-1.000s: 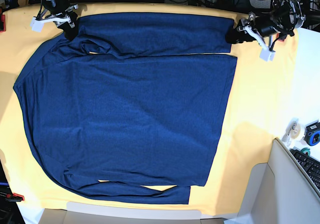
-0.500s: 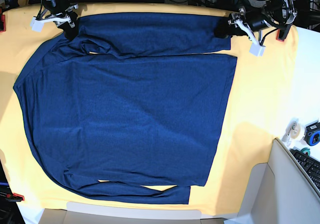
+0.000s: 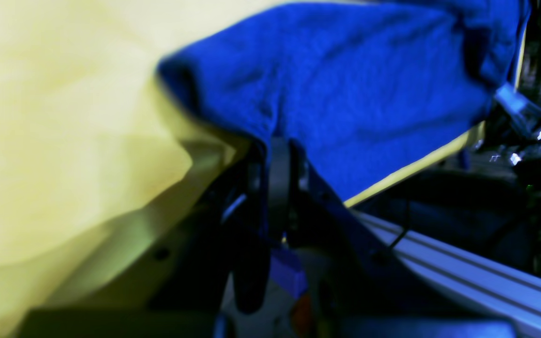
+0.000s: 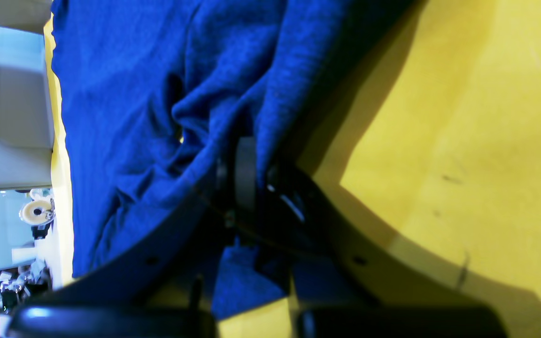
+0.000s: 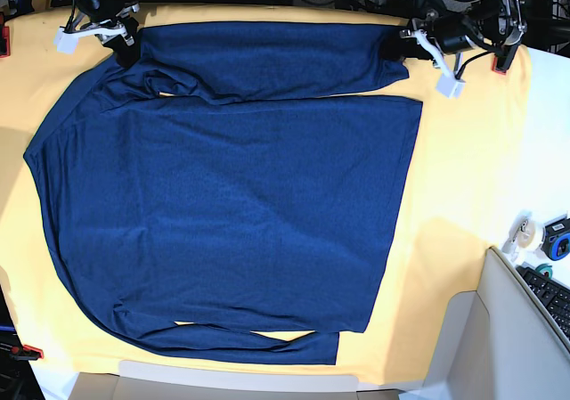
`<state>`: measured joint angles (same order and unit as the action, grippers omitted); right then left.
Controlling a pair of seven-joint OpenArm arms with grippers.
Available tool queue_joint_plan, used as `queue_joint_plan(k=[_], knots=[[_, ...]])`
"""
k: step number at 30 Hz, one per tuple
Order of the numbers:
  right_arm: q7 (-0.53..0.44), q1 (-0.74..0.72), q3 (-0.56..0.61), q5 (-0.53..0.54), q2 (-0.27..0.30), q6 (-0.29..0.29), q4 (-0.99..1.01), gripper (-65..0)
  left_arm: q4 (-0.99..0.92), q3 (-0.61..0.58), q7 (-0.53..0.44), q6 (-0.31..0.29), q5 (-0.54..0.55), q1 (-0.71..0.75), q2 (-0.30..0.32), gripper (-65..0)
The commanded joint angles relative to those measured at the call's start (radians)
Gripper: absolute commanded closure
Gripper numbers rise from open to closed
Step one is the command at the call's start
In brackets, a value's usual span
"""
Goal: Fold the T-shirt properly
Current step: 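Grasp the shirt's shoulder corners with the left and right grippers, then lift the shoulder edge and pull it toward the robot with both grippers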
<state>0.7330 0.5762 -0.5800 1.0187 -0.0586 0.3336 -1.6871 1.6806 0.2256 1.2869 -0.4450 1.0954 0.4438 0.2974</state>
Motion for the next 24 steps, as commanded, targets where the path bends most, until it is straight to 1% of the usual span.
queue_joint_plan(k=[1, 5, 8, 10, 12, 18, 19, 21, 24], knots=[[0.087, 0.020, -0.001, -0.057, 0.007, -0.032, -0.014, -0.2, 0.046, -0.012, 0.024, -0.004, -0.004, 0.006, 0.010, -0.1], [0.127, 0.023, -0.001, -0.057, 0.012, -0.032, -0.080, -0.2, 0.138, -0.013, 0.035, -0.004, -0.004, 0.006, 0.010, -0.1], [0.133, 0.023, -0.002, -0.057, 0.012, -0.032, -0.132, -0.2, 0.168, -0.013, 0.036, -0.004, -0.004, -0.003, 0.010, -0.1], [0.133, 0.015, -0.002, -0.057, 0.018, -0.032, -0.164, -0.2, 0.180, -0.013, 0.055, -0.004, -0.004, -0.027, 0.010, -0.1], [0.133, 0.008, -0.002, -0.057, 0.044, -0.032, -0.192, -0.2, 0.181, -0.005, 0.086, -0.004, -0.002, -0.058, 0.010, -0.1], [0.133, -0.078, -0.002, -0.053, 0.085, -0.032, -0.232, -0.2, 0.181, -0.004, 0.096, -0.005, 0.002, -0.171, 0.012, -0.1], [0.133, -0.094, -0.002, -0.051, 0.087, -0.032, -0.232, -0.2, 0.180, -0.004, 0.096, -0.005, 0.021, -0.191, 0.013, -0.1], [0.133, -0.124, -0.002, -0.051, 0.092, -0.032, -0.232, -0.2, 0.180, -0.004, 0.098, -0.005, 0.065, -0.221, 0.039, -0.1], [0.133, -0.172, -0.002, -0.051, 0.099, -0.032, -0.232, -0.2, 0.174, -0.004, 0.098, -0.005, 0.159, -0.273, 0.073, -0.1]])
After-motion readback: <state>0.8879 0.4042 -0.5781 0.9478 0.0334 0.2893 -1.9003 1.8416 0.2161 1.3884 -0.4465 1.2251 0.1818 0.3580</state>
